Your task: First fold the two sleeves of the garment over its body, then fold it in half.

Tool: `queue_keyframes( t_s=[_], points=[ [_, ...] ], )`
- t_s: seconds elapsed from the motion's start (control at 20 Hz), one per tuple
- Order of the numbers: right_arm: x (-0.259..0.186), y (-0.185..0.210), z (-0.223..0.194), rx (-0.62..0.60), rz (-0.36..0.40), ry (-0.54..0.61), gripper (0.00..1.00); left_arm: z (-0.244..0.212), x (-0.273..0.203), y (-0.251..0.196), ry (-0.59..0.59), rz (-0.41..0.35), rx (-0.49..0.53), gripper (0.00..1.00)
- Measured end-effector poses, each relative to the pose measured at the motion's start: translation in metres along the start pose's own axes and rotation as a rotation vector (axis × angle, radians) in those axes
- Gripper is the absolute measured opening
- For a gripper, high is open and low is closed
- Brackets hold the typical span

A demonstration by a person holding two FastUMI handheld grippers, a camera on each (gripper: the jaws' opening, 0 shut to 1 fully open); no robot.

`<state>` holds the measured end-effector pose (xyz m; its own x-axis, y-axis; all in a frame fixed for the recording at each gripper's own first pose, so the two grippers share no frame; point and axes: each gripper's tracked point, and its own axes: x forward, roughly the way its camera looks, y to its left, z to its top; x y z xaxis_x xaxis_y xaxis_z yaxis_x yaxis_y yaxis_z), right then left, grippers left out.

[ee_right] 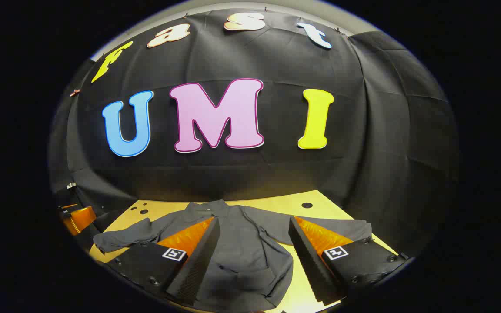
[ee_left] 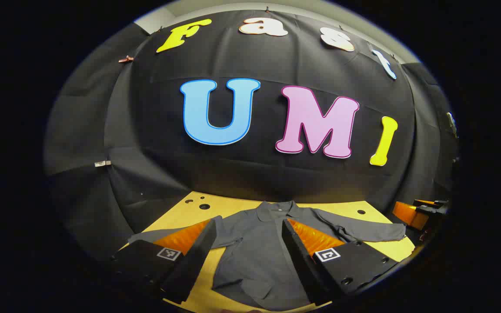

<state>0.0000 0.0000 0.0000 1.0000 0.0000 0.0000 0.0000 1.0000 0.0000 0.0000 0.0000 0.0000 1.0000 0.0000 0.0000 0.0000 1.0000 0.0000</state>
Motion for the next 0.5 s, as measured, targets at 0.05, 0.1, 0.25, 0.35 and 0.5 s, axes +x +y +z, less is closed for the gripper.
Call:
queue_keyframes(
  t_s=[0.05,0.1,0.25,0.35,0.5],
  points=[
    [0.004,-0.002,-0.001,-0.007,-0.006,0.005,0.98,0.000,0.004,-0.001,0.001,0.003,0.002,0.96],
    [0.006,-0.003,-0.001,-0.009,-0.003,0.007,0.98,0.000,0.009,-0.002,0.000,0.004,0.000,0.95],
    [0.015,-0.005,0.006,-0.003,-0.003,-0.006,0.98,0.001,0.020,-0.005,0.008,0.006,0.004,0.92],
    [0.018,-0.009,0.009,0.006,-0.004,-0.015,0.98,0.002,0.024,-0.007,0.007,0.001,0.011,0.96],
    [0.021,-0.014,0.008,0.020,-0.009,-0.009,0.98,0.000,0.028,-0.013,0.009,-0.015,0.012,0.96]
  ],
)
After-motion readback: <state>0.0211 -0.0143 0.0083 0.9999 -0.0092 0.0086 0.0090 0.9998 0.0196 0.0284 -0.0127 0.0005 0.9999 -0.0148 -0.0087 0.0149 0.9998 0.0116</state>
